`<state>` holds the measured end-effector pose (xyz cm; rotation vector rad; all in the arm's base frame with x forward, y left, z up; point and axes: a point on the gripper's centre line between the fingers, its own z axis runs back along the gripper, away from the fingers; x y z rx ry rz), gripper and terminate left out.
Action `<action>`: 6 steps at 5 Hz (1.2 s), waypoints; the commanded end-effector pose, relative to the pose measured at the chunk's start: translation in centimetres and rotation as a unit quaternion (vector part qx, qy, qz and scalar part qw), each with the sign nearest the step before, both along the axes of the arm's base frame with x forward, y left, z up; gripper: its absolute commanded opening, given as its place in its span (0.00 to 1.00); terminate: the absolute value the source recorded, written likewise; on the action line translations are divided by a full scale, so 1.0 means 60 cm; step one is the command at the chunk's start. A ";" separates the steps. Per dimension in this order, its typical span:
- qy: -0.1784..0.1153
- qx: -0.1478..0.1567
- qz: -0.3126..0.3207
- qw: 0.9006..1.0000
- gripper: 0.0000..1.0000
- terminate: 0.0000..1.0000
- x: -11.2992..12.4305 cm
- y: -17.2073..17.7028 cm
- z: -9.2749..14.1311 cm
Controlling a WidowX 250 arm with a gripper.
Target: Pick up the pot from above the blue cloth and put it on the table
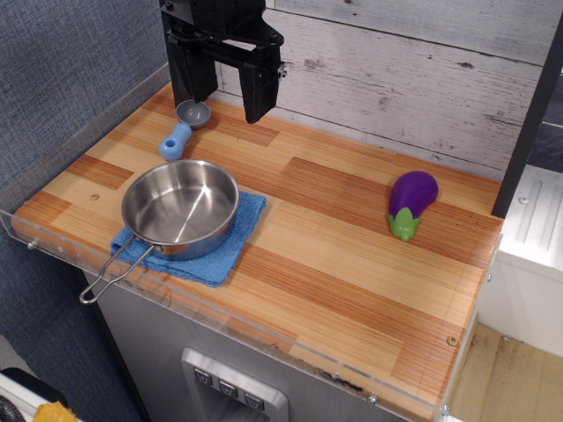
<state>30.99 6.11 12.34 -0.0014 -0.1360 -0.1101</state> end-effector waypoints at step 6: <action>0.037 0.024 -0.078 0.996 1.00 0.00 -0.075 0.000 -0.139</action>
